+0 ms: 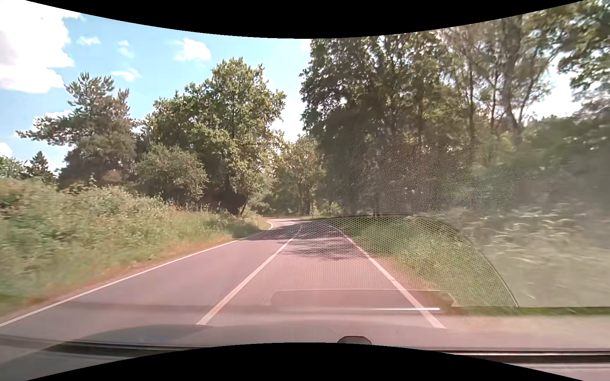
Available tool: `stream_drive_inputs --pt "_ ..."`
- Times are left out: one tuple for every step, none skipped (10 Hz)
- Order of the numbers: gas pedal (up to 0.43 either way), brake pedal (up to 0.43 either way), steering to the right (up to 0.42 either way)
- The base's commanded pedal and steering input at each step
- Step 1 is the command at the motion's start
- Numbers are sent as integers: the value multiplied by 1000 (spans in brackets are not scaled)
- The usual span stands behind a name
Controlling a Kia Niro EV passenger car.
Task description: Follow the waypoints while adhering to traffic rules and regulations
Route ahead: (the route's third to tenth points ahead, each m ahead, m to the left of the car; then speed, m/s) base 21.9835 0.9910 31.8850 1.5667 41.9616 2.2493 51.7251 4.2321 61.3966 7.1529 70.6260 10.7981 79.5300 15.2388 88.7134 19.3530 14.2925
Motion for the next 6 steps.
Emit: stream_drive_inputs --pt "87 0 -1" --pt "87 0 -2" --pt "87 0 -4" --pt "87 0 -5" --pt "87 0 -6" --pt "87 0 -7"
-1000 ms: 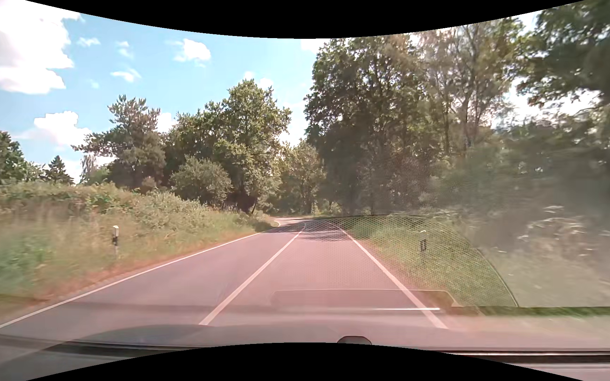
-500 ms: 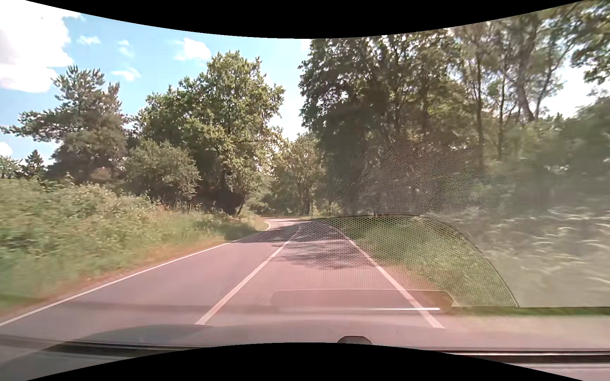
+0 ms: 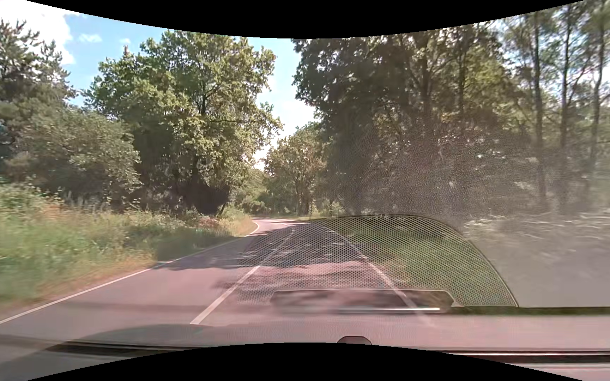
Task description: Follow the waypoints while adhering to traffic rules and regulations
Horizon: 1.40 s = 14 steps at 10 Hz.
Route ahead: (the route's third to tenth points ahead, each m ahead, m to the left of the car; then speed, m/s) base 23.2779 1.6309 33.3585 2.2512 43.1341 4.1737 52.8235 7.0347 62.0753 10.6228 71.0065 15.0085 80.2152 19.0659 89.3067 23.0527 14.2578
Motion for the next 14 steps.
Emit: stream_drive_inputs --pt "87 0 -8" --pt "87 0 -10" --pt "87 0 -16" --pt "87 0 -24" --pt "87 0 -31" --pt "87 0 -35" --pt "87 0 -35" --pt "87 0 -36" --pt "87 0 -36" --pt "98 0 -36" --pt "98 0 -32" --pt "98 0 -26" --pt "98 0 -24" --pt "98 0 -24"
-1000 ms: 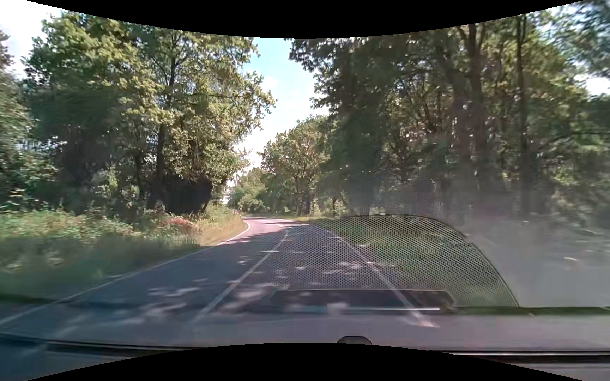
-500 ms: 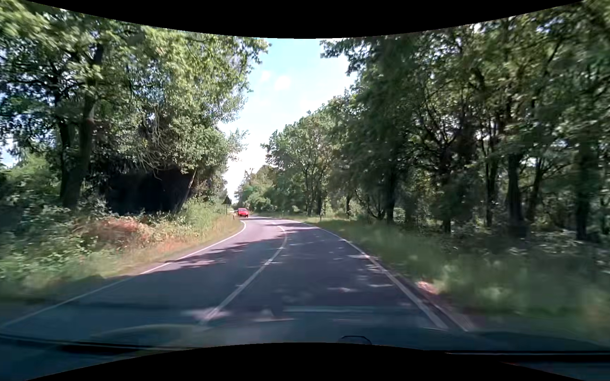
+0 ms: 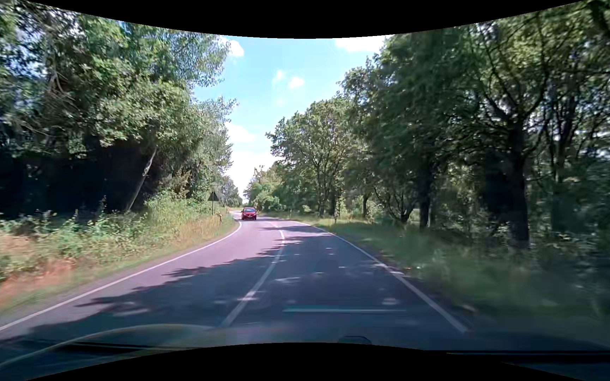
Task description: Follow the waypoints while adhering to traffic rules and regulations
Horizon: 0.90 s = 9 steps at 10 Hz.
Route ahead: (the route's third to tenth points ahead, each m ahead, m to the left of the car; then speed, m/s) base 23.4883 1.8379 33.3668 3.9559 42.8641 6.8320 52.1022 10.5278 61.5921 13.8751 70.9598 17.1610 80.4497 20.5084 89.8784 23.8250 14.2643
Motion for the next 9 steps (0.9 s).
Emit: stream_drive_inputs --pt "98 0 -24" --pt "98 0 -24" --pt "98 0 -28" --pt "110 0 -32" --pt "110 0 -39" --pt "110 0 -47" --pt "110 0 -52" --pt "110 0 -55" --pt "118 0 -55"
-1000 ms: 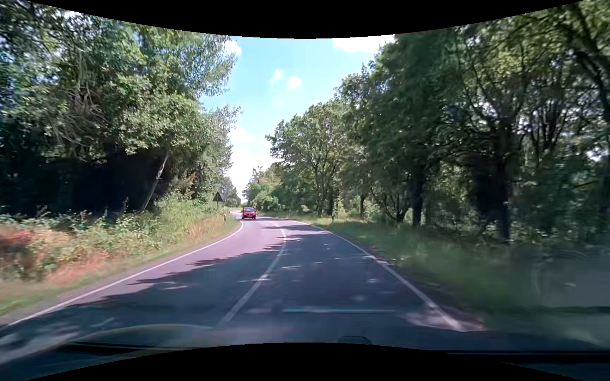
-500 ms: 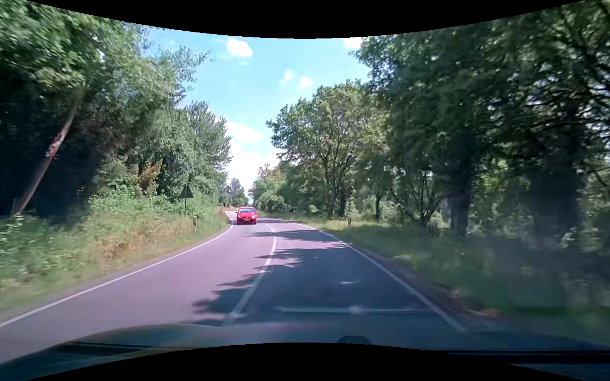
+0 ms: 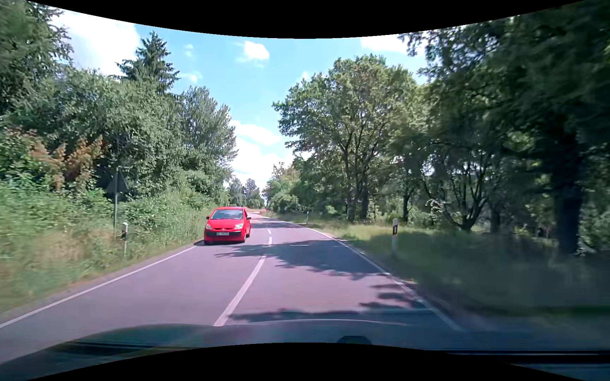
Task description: Follow the waypoints while adhering to traffic rules and regulations
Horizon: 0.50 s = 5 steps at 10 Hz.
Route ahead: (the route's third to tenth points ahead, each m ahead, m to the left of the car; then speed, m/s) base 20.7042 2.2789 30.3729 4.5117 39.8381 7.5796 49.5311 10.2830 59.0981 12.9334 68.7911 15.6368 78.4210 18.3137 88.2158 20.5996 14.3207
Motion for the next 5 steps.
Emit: stream_drive_inputs --pt "118 0 -55" --pt "118 0 -55" --pt "118 0 -53" --pt "118 0 -50" --pt "118 0 -49"
